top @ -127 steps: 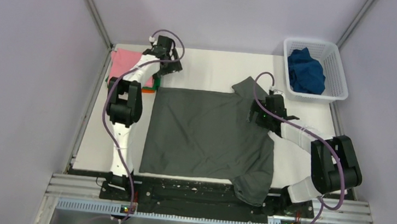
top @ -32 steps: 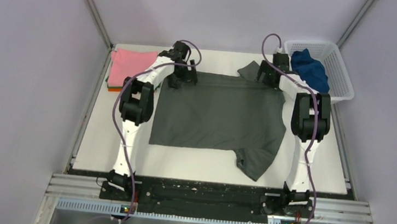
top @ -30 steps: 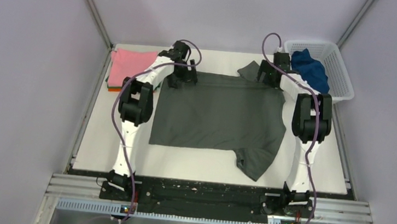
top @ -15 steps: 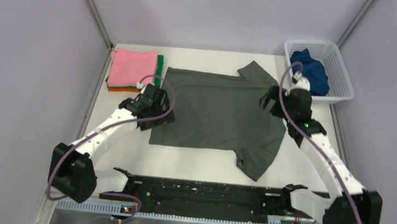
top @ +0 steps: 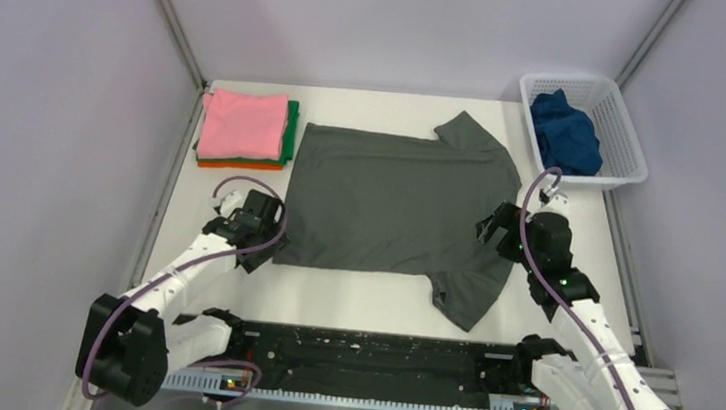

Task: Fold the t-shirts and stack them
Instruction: Grab the side of the flattened tshirt closest away from the robot with both arms

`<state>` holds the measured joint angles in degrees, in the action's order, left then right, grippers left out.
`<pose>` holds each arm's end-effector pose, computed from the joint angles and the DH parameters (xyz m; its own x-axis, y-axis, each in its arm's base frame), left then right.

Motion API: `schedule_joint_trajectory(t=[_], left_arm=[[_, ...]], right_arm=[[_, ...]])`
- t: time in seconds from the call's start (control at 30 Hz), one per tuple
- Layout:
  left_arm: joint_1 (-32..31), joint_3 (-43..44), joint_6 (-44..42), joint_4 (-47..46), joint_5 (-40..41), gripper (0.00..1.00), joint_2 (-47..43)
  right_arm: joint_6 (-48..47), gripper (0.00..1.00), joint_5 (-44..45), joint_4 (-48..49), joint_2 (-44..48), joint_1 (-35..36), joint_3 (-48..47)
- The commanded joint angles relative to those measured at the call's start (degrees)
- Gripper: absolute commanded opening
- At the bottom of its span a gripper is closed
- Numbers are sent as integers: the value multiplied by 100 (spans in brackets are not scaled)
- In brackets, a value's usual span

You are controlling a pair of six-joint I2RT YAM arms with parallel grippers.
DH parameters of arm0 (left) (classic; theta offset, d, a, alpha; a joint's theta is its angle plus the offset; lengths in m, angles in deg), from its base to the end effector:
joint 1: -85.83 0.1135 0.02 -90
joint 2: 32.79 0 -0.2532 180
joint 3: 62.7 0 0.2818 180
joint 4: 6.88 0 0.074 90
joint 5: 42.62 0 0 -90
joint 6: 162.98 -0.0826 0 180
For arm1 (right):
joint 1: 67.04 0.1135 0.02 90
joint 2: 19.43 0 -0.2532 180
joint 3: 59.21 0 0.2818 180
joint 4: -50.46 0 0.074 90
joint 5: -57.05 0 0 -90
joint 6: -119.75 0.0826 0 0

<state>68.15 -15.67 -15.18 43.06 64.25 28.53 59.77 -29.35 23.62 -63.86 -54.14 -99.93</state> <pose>0.2341 -0.0495 0.1283 -0.6014 -0.6582 -0.4528 -0.6352 0.7377 -0.2286 0.2498 0.0519 0.1930 -0.5141 0.3945 -0.7616 0.1006 0.9096 0.4032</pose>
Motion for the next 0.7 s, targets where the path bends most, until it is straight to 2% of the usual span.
schedule_joint_trajectory(t=[0.0, 0.37, 0.57, 0.67], left_arm=[[193, -212, 631, -424, 7, 66, 148], [211, -326, 808, -815, -282, 60, 720], [211, -213, 812, -822, -404, 46, 1180], [207, -205, 791, -875, -535, 31, 1360]], right_arm=[[32, 99, 10, 75, -119, -18, -97], [11, 99, 59, 61, -316, -17, -115], [29, 99, 89, 31, -348, -17, -93], [31, 99, 110, 9, -417, -19, -111]])
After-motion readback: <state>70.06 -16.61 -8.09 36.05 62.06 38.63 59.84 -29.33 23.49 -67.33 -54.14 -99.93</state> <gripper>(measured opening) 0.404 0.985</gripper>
